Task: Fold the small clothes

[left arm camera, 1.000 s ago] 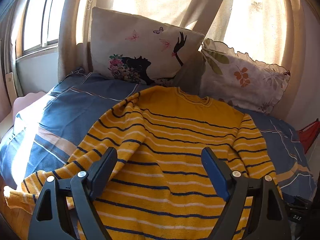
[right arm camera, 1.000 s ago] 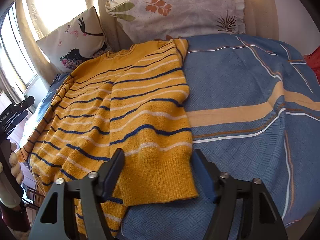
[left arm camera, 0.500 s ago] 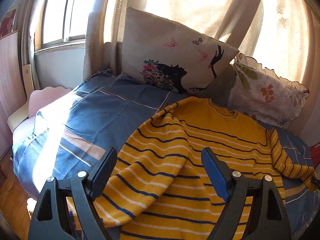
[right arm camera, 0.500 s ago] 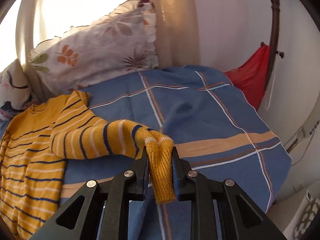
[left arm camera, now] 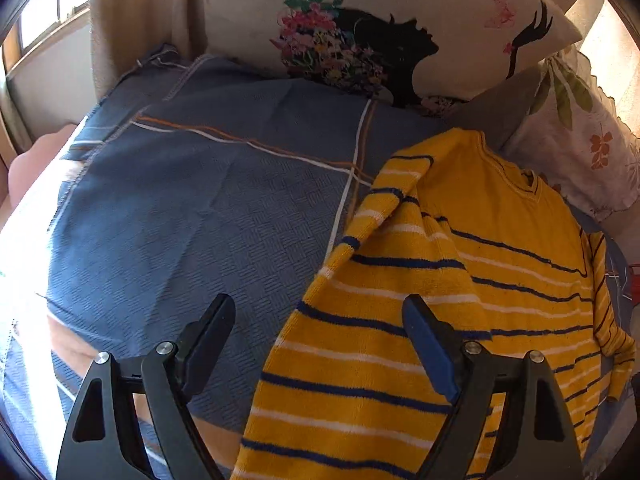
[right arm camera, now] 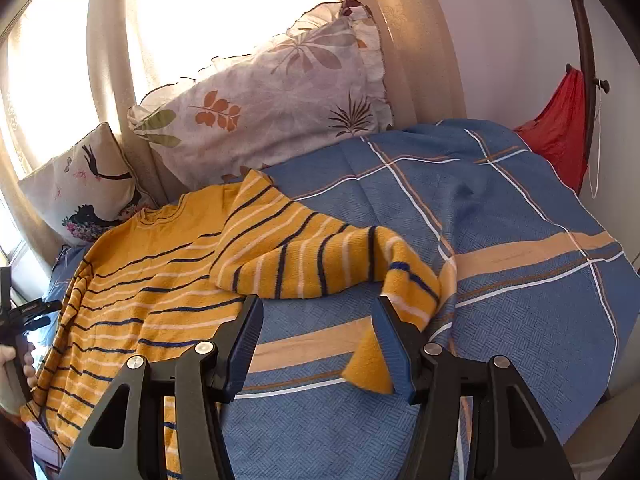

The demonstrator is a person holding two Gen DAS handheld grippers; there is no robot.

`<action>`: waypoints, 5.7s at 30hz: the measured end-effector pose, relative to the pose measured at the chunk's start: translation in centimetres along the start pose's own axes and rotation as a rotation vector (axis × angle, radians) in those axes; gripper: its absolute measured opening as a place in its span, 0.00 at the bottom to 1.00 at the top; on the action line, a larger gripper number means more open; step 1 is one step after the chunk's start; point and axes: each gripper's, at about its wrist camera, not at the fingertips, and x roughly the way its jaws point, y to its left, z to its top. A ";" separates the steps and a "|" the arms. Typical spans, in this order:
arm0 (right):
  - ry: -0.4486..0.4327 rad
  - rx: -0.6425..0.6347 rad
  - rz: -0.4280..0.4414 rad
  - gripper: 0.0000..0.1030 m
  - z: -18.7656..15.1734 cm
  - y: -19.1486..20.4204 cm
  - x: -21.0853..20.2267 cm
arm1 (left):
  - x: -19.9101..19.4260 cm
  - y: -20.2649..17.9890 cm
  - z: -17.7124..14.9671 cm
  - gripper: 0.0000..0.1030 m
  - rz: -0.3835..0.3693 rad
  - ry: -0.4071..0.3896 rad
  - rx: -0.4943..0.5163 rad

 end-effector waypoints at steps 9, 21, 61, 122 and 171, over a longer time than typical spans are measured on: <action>0.002 -0.045 -0.024 0.60 -0.4 1.2 0.3 | -1.7 1.0 4.9 0.03 0.215 -0.081 0.012; 0.096 -0.018 0.091 0.62 -1.2 2.4 2.5 | -3.9 1.2 4.5 0.20 0.301 -0.166 0.009; 0.026 0.079 0.073 0.74 -2.7 -6.4 -1.4 | -16.7 0.5 -19.9 0.34 -0.020 -0.231 -0.061; 0.218 -0.341 0.355 0.68 7.1 16.2 14.7 | -5.9 -7.2 -6.8 0.51 -0.287 -0.116 0.032; 0.103 -1.180 0.764 0.68 -13.3 36.5 0.1 | -19.4 18.0 -19.4 0.51 0.239 -0.377 -0.524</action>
